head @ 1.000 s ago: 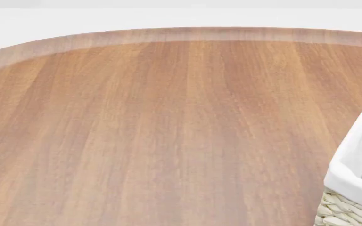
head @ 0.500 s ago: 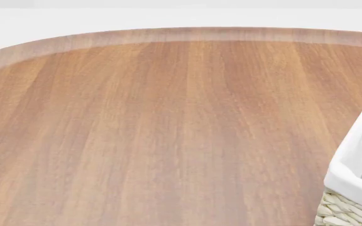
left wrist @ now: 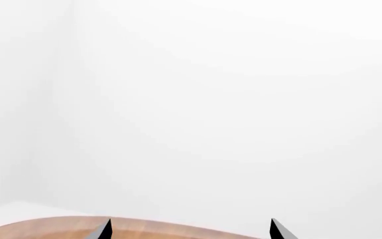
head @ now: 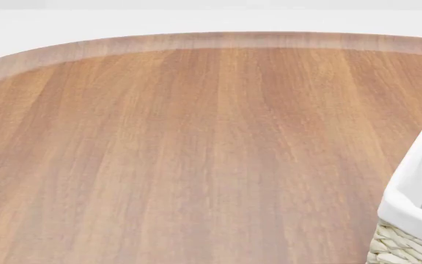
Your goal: Pick up the ketchup, and put it in the basket.
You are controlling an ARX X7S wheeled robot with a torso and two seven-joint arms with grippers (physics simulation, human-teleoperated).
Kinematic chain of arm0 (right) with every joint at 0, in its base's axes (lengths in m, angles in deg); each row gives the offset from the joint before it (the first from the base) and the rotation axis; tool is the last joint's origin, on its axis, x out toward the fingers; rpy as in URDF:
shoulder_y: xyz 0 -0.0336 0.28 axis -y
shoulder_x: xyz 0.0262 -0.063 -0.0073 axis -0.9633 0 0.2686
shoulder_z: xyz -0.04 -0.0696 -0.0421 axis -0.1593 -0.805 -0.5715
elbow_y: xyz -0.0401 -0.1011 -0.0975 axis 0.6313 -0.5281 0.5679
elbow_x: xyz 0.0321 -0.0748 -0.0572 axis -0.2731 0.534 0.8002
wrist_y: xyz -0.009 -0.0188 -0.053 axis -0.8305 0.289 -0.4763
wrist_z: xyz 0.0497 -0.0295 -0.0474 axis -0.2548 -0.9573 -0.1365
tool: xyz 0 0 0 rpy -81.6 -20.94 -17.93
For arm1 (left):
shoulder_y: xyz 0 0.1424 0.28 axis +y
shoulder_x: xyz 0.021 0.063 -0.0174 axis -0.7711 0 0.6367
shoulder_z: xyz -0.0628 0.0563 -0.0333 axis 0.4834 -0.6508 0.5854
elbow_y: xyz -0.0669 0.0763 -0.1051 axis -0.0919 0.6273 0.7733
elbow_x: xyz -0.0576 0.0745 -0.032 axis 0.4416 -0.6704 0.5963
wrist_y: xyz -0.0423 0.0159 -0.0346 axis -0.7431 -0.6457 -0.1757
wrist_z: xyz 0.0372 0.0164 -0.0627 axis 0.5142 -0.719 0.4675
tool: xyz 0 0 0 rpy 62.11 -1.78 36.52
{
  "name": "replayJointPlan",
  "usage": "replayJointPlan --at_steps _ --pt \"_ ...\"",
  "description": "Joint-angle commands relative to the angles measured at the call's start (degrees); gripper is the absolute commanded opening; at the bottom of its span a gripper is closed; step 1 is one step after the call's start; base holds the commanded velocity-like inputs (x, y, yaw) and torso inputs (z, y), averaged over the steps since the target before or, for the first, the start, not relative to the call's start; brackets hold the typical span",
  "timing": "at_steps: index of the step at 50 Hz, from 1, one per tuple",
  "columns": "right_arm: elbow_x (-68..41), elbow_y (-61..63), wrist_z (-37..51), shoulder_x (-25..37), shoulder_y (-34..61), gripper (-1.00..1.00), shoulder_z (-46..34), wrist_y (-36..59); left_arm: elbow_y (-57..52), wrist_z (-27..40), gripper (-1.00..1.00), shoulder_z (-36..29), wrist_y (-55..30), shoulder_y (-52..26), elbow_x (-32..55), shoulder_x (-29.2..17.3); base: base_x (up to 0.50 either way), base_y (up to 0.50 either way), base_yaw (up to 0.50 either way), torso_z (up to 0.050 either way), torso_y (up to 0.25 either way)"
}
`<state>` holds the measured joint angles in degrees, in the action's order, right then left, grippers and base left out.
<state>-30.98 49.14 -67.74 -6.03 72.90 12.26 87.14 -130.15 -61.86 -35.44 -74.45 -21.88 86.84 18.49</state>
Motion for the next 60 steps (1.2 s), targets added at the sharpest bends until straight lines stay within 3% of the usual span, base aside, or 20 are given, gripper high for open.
replayJointPlan --at_steps 1,28,38,60 --pt "3.21 0.34 1.36 0.74 -2.24 -1.00 -1.05 -4.36 -0.40 0.02 1.00 -0.07 0.58 0.58 -0.28 -0.21 0.00 0.00 0.00 0.000 0.000" --pt "3.96 -4.74 2.64 -0.25 -4.23 -1.00 -0.22 -11.77 -0.87 0.06 1.00 -0.56 1.11 1.10 -0.92 -0.80 0.00 0.00 0.00 0.000 0.000" --pt "4.82 -18.02 2.83 -5.01 -4.70 -1.00 -1.47 -23.01 -0.44 0.08 1.00 -1.47 1.16 1.17 -2.80 -0.68 0.00 0.00 0.00 0.000 0.000" --pt "4.70 -22.94 3.12 -7.11 -6.00 -1.00 -1.41 -27.85 -0.80 -0.22 1.00 -1.49 2.13 3.06 -3.11 -1.59 0.00 0.00 0.00 0.000 0.000"
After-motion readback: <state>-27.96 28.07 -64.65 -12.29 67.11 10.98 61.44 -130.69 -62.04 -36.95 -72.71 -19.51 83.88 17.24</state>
